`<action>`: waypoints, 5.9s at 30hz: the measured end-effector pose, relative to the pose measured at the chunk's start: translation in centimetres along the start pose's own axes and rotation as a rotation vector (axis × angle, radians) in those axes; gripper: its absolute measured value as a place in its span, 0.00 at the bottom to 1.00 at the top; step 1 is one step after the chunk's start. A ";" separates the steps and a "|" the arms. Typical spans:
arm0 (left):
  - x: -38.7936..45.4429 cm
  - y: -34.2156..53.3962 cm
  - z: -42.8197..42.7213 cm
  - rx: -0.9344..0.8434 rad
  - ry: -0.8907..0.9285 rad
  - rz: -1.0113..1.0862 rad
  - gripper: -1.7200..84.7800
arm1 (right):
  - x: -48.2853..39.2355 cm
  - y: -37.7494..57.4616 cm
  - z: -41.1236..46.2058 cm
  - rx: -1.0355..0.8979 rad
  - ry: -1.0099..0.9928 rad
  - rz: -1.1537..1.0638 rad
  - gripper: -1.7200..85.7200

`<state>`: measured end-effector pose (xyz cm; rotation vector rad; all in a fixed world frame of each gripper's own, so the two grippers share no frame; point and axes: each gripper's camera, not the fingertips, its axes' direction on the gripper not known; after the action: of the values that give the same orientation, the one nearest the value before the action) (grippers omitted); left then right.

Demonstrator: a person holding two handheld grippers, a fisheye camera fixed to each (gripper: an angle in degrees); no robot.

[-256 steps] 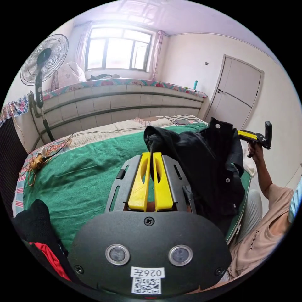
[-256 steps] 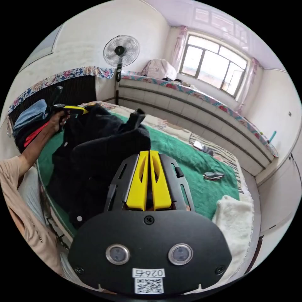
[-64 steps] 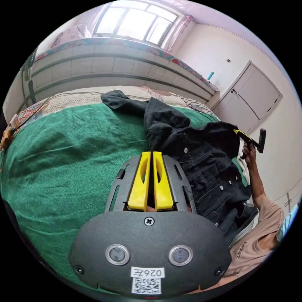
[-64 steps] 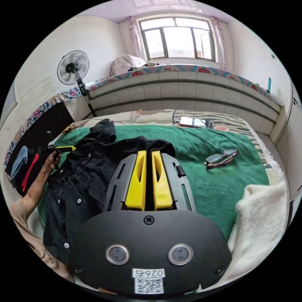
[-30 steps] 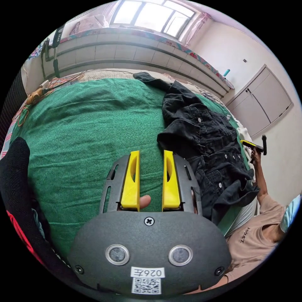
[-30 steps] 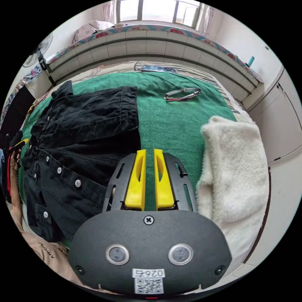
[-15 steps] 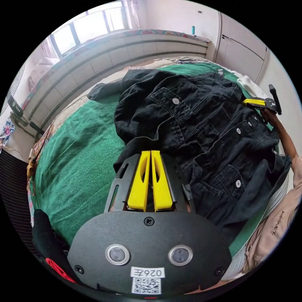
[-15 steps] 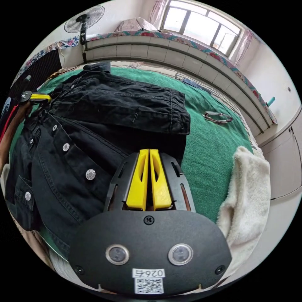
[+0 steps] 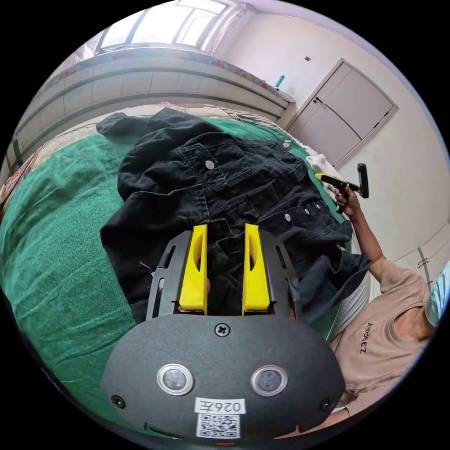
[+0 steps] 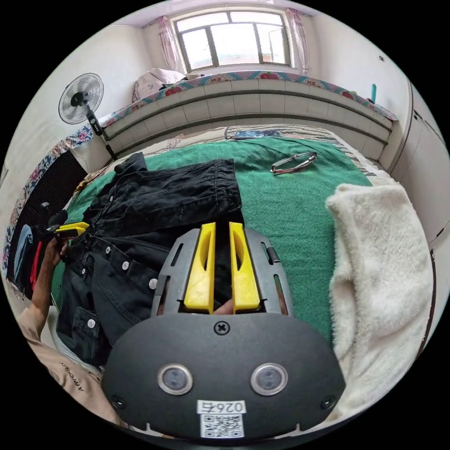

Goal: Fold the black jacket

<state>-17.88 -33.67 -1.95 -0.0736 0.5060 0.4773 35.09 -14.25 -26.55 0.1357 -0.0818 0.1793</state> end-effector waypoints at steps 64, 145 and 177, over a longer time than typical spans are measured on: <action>-6.5 -11.8 0.3 0.091 -0.101 -0.061 0.05 | 8.4 -13.9 7.0 -0.109 -0.669 0.296 0.05; 3.3 12.7 0.6 0.081 -0.152 -0.055 0.08 | -7.7 6.9 5.9 -0.113 0.303 -0.102 0.03; -1.6 21.2 -6.6 -0.043 0.038 -0.299 0.20 | -5.7 20.5 1.0 -0.457 -0.114 -0.143 0.03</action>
<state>-31.78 -16.75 -5.96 -0.1974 0.5123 0.1942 25.68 4.62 -23.45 -0.3037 -0.2237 0.0069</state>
